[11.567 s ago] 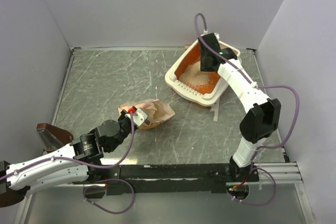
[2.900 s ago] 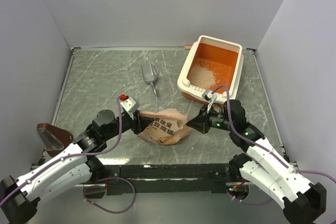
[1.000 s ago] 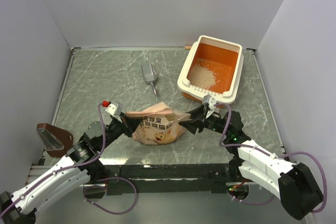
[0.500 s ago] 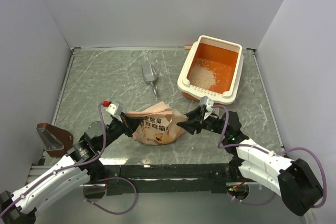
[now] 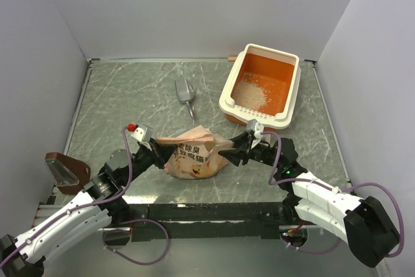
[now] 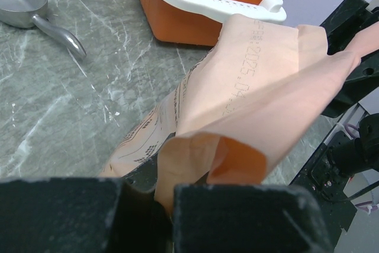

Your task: Fill the litter box with clean litter

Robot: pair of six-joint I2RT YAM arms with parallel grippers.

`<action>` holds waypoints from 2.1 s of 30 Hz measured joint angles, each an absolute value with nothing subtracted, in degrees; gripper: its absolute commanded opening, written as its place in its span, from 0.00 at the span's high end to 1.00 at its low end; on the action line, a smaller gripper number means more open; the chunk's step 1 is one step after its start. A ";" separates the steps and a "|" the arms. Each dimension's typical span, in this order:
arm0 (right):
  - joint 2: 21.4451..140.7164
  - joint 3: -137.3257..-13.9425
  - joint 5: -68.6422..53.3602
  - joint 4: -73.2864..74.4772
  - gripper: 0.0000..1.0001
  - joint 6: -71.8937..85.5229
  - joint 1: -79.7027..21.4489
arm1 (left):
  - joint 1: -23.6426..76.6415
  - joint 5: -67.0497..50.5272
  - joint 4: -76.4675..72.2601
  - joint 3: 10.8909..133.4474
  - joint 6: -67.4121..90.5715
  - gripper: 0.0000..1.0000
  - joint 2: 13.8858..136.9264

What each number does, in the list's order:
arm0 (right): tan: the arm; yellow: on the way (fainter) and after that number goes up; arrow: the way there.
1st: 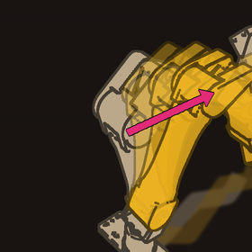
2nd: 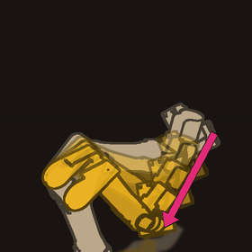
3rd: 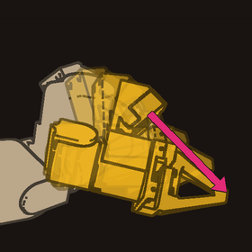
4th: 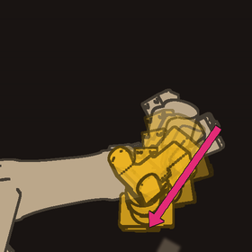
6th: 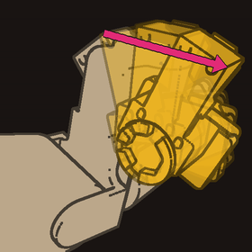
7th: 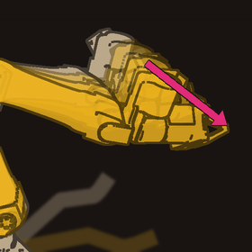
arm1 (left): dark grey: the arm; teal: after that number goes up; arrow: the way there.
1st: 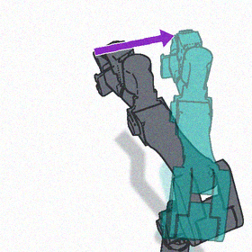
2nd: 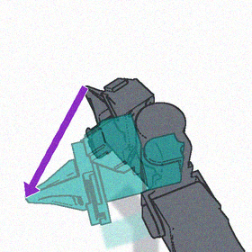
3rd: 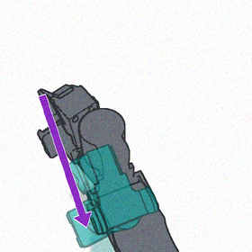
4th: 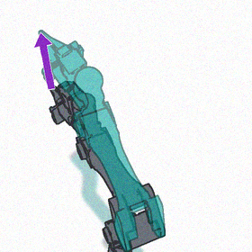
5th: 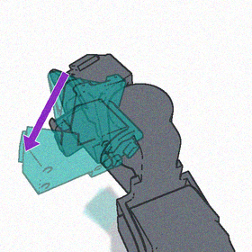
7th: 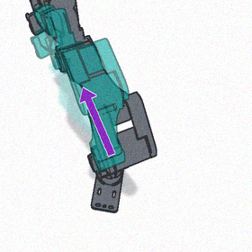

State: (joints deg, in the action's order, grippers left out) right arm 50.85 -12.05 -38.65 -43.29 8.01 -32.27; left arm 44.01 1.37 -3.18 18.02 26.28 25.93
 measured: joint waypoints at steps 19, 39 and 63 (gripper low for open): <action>53.34 -11.81 -39.09 -51.77 1.00 13.91 -32.27 | 43.97 0.84 -3.18 18.02 26.96 0.99 26.00; 41.89 -16.40 -50.13 -17.69 1.00 40.36 -22.26 | 44.05 -2.17 28.40 32.82 48.29 0.99 27.46; 47.00 -14.90 -64.73 -0.47 1.00 46.57 -21.32 | 44.45 -19.29 45.39 27.51 78.43 0.99 11.64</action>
